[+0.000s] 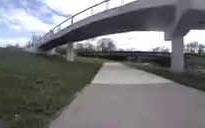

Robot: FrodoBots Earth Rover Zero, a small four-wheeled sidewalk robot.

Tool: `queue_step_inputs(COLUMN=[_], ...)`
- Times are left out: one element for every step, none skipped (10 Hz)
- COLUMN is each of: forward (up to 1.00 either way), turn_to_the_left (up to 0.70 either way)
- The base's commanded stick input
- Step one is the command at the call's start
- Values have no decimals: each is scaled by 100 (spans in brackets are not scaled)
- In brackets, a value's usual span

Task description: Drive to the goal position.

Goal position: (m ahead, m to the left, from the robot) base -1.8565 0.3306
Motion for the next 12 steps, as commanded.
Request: queue_step_inputs(forward=[100, 100, 100, 100, 100, 100, 100, 100, 100, 100, 100, 100], turn_to_the_left=[0, -6, -18, -29, -36, -17, 0, 0, 0, 0, 0, 0])
